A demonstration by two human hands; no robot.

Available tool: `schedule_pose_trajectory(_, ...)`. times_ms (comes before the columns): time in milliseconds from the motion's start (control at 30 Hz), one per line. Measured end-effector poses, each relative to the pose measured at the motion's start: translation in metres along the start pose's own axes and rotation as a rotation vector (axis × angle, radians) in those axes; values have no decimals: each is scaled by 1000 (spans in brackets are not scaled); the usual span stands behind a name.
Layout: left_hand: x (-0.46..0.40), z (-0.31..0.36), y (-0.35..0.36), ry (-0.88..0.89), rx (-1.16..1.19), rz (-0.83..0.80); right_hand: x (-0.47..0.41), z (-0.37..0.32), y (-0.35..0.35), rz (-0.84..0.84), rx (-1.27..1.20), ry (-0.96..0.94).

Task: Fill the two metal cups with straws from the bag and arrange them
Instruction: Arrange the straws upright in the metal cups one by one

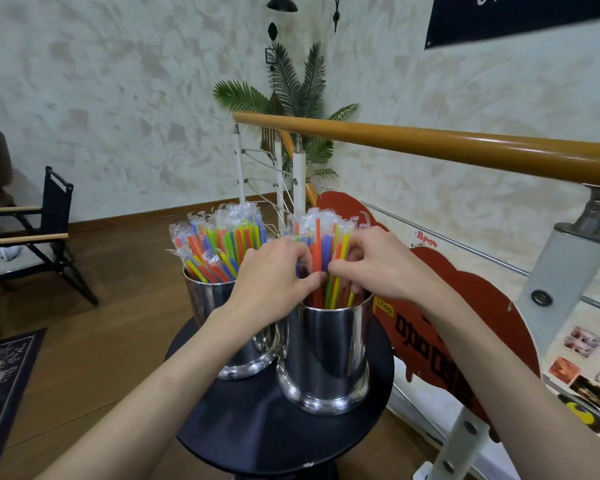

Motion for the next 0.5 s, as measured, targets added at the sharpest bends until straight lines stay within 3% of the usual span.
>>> schedule_pose_trajectory(133, 2, 6, -1, 0, -49, 35, -1, 1, 10, -81, -31, -1)
schedule_pose_trajectory(500, -2, 5, 1, 93, 8, -123, 1, 0, 6, -34, -70, -34)
Point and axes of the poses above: each hand's wrist, its own x-axis away from the middle knuckle, its own y-axis out of the palm, z = x × y, the point moved 7 cm from there along -x, towards the middle knuckle, and after that the axes turned 5 degrees about -x, right-handed, at the moved point
